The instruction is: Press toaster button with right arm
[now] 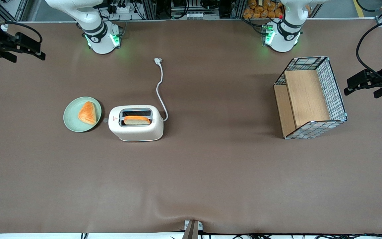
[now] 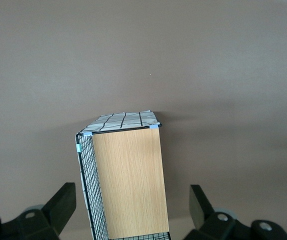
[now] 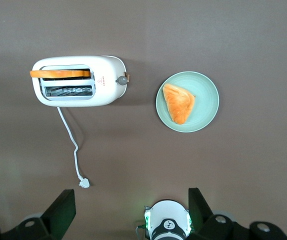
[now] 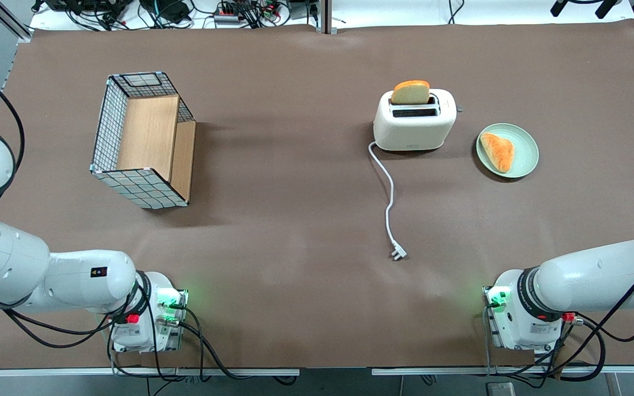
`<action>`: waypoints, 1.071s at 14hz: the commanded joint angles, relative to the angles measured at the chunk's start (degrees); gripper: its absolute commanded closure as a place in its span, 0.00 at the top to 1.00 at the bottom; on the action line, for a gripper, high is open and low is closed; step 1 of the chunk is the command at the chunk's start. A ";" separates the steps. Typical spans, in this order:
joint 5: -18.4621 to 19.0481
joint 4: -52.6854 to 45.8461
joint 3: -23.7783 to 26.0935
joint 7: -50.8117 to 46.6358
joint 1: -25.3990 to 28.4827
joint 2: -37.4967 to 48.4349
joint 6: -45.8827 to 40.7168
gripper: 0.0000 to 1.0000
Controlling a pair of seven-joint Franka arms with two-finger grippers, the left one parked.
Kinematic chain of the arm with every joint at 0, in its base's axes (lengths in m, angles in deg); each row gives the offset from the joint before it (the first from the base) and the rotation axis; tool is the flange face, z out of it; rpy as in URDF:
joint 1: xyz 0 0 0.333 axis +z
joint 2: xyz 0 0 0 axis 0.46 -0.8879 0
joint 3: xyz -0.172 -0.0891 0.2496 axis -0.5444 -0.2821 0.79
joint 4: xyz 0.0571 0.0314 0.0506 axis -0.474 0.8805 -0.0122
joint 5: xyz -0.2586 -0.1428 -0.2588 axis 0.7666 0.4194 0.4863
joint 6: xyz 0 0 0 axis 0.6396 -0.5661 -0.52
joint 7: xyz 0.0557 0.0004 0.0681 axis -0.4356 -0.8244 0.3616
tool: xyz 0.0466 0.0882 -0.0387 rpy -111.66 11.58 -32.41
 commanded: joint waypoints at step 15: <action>1.07 -0.65 0.51 1.24 -2.20 1.08 0.38 1.00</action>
